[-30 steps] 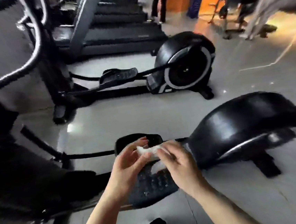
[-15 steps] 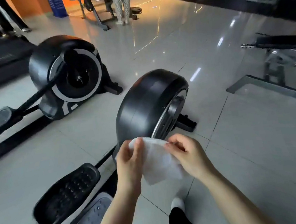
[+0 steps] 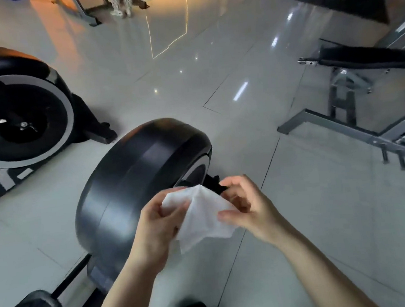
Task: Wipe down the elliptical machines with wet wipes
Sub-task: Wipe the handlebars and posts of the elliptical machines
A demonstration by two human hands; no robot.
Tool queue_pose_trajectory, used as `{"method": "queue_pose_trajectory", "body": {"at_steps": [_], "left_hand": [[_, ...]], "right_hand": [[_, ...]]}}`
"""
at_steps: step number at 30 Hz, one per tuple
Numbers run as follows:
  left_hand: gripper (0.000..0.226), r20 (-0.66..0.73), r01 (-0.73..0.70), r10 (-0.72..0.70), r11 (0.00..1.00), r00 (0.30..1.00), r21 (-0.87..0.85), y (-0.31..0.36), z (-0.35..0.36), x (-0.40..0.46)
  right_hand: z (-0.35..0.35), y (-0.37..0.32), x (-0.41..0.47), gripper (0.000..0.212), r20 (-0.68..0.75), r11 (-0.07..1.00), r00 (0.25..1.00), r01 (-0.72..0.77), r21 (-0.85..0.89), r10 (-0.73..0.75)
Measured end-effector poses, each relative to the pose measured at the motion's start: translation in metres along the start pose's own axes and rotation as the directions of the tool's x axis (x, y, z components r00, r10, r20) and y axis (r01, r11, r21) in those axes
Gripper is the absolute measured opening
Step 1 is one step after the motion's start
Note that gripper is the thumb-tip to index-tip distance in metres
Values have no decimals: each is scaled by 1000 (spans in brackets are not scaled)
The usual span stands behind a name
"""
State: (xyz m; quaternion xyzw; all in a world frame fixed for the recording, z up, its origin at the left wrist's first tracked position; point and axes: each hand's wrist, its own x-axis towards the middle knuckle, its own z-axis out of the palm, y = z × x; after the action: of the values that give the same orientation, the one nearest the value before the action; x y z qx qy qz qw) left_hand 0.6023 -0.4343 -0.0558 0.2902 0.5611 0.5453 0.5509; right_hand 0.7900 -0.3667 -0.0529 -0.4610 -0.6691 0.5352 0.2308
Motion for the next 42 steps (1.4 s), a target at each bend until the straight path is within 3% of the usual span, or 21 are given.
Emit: {"method": "queue_pose_trajectory", "body": {"at_steps": [3,6,8,10,13,16,19,21,24,27,31,34,37,40,42], "left_hand": [[23,63,72,-69,996,996,-44,9,26,54],[37,114,134,-124,987,986,-87,18,53,117],[45,129,138,-123,984,984,-115,23,73,162],[45,126,138,-120,980,985,-144,29,92,214],[53,116,121,-105,983,988,-140,48,123,288],[57,109,102,-90,989,990,-107,73,154,344],[73,102,72,-71,997,992,-12,88,171,393],[79,61,62,-66,997,996,55,90,177,426],[77,25,98,-103,986,994,137,95,191,472],[46,2,95,-97,982,995,160,103,221,512],[59,-169,113,-126,990,978,-85,115,259,558],[33,-295,74,-103,991,950,-108,134,274,588],[25,-417,5,-54,993,907,-117,146,267,612],[13,-561,-46,-30,992,827,-121,154,240,633],[20,-682,-93,-17,988,731,-125,153,214,649]], "right_hand": [[-40,9,36,58,120,985,991,75,-154,-57],[-77,23,86,50,122,907,968,249,-339,-220],[-106,31,126,31,89,902,955,296,-316,-282],[-140,29,168,15,45,941,967,254,-226,-250],[-194,21,224,21,4,978,987,158,-138,-159],[-246,19,278,19,-56,961,980,176,-214,-192],[-286,18,341,26,-192,976,964,155,-156,-183],[-305,20,392,26,-209,987,966,132,-97,-150],[-322,23,466,24,-44,995,994,104,10,-104],[-346,22,535,24,192,993,975,106,42,-112],[-386,4,628,31,485,990,867,140,-13,-116],[-393,-16,684,38,614,988,779,157,7,-128],[-379,-36,733,39,716,992,689,117,44,-113],[-339,-44,773,34,745,998,666,55,-15,-25],[-300,-46,795,56,791,992,602,-15,-126,110]]}}
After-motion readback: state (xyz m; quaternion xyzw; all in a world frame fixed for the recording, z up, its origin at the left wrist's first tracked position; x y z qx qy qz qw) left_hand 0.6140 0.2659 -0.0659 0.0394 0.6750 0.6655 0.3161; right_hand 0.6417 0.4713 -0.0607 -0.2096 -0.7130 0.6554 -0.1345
